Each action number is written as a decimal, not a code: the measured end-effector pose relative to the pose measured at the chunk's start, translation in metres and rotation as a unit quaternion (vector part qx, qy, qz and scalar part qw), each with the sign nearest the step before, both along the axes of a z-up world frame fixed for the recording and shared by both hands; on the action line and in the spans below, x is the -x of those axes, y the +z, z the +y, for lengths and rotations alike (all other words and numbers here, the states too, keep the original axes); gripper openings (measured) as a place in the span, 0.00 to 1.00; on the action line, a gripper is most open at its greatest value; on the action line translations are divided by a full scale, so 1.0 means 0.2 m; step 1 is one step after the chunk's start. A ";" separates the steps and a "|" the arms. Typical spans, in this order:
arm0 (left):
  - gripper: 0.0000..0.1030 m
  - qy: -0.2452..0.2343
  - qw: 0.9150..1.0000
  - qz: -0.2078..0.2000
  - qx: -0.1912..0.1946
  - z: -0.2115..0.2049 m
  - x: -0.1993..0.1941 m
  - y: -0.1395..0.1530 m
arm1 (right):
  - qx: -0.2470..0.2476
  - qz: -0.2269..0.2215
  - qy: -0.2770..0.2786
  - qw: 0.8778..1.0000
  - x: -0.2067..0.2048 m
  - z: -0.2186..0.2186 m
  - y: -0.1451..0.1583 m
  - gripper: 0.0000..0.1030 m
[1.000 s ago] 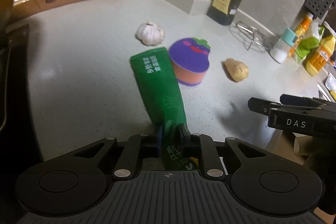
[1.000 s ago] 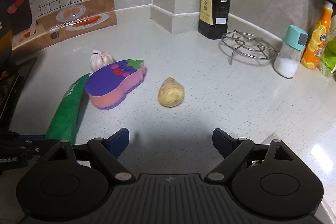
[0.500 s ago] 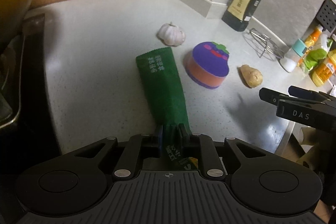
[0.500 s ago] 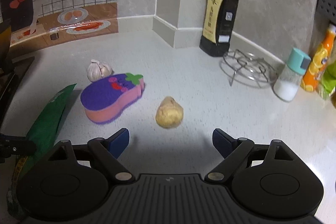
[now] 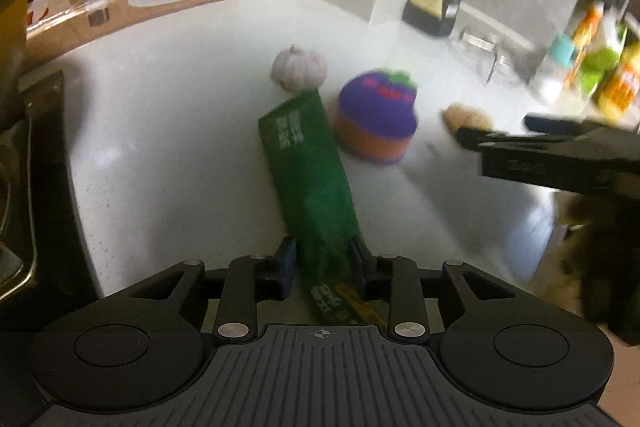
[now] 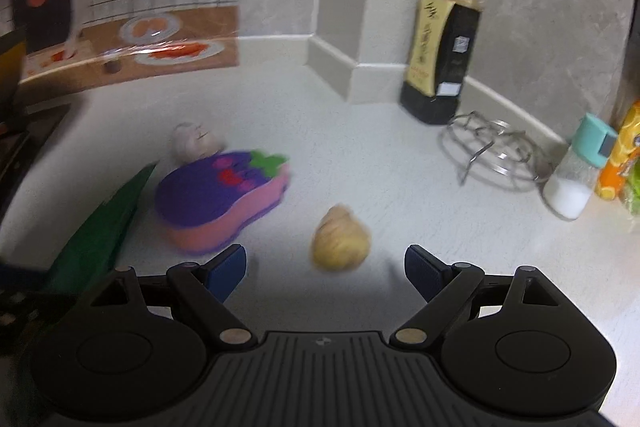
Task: Collect trash
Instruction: 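Grasp the brown potato with the right tool while the left tool holds the wrapper, then carry the green wrapper and potato down over the trash bin, then open the left tool to drop the wrapper while the right tool releases the potato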
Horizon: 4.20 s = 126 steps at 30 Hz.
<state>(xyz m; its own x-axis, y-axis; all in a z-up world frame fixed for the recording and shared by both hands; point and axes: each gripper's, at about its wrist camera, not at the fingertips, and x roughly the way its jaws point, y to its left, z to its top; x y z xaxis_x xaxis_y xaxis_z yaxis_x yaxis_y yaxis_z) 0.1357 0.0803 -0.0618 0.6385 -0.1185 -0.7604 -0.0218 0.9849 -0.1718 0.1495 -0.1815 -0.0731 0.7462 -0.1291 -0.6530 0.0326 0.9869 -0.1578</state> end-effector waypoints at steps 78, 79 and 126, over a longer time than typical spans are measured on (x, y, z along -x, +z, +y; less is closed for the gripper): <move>0.15 -0.226 0.971 0.071 0.032 -1.07 0.47 -0.93 | -0.102 0.128 -0.231 0.959 1.67 -0.58 -0.55 0.36; 0.15 -0.220 0.972 0.075 0.033 -1.10 0.43 -1.03 | -0.105 0.140 -0.236 0.956 1.68 -0.59 -0.63 0.36; 0.22 -0.148 0.966 0.184 0.101 -0.86 0.36 -1.53 | -0.244 0.271 -0.244 0.898 1.03 -0.87 -1.86 0.45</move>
<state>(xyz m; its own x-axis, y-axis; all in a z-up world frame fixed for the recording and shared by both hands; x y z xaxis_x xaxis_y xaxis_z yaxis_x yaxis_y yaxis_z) 0.0642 -0.0913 -0.3672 0.2436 -0.4243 -0.8722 0.1602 0.9045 -0.3952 -0.0565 -0.3546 -0.4451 0.2341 0.0460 -0.9711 0.5300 0.8314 0.1671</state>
